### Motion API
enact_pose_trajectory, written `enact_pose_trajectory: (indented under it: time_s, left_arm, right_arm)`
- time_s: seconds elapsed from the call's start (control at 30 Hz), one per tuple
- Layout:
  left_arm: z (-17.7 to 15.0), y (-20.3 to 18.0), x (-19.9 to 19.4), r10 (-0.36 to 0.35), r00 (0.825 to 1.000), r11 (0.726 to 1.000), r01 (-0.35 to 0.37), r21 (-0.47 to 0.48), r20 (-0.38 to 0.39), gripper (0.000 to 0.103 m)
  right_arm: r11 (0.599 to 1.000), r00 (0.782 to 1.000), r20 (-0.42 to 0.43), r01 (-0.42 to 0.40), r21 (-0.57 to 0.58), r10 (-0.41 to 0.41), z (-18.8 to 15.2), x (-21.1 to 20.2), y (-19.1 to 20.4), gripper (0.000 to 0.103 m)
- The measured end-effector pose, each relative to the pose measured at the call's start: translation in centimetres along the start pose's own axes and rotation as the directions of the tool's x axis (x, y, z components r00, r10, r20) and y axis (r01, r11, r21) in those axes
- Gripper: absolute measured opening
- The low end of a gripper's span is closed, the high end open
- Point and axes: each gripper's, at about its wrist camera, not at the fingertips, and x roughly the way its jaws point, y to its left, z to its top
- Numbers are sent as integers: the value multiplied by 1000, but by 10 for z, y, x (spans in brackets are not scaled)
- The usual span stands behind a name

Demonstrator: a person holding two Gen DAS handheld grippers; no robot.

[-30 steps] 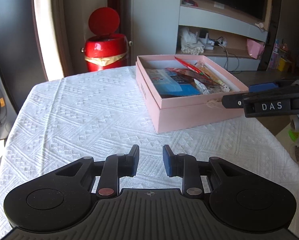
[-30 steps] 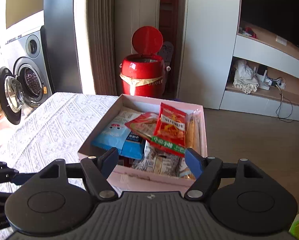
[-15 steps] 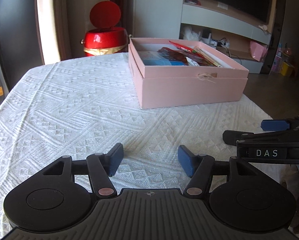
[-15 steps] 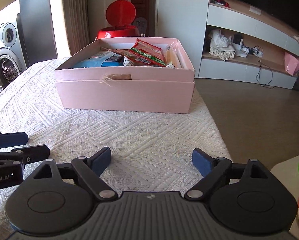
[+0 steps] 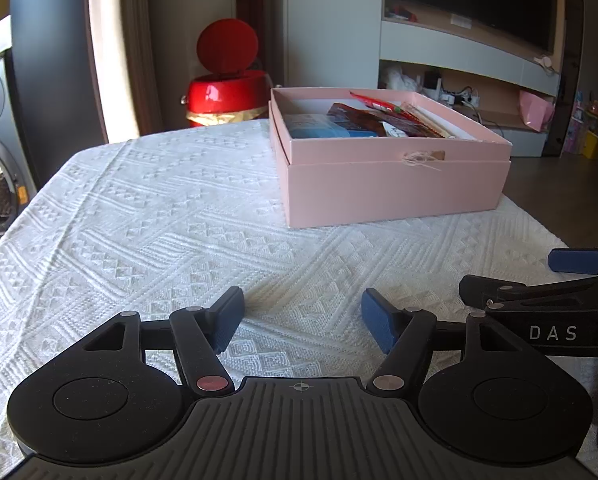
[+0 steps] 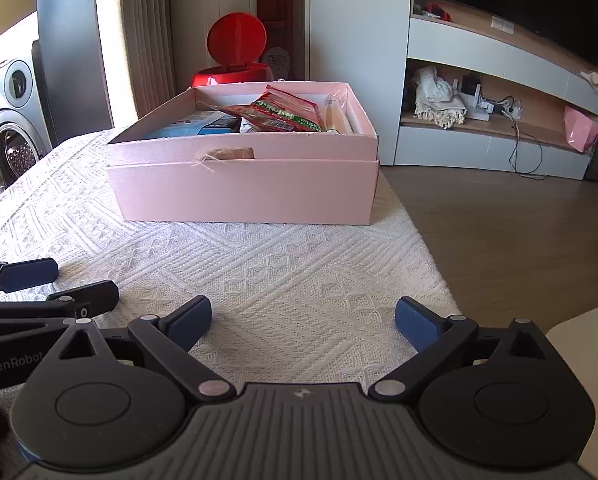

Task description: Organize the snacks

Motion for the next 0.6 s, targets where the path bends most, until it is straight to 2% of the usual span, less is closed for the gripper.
enact_pose_trajectory:
  time_s: [0.6]
  left_arm:
    - [-1, 1, -1, -8, 1000, 1000, 8, -6, 1, 72]
  right_arm:
    - [1000, 1000, 1, 7, 5, -7, 1, -1, 1, 99]
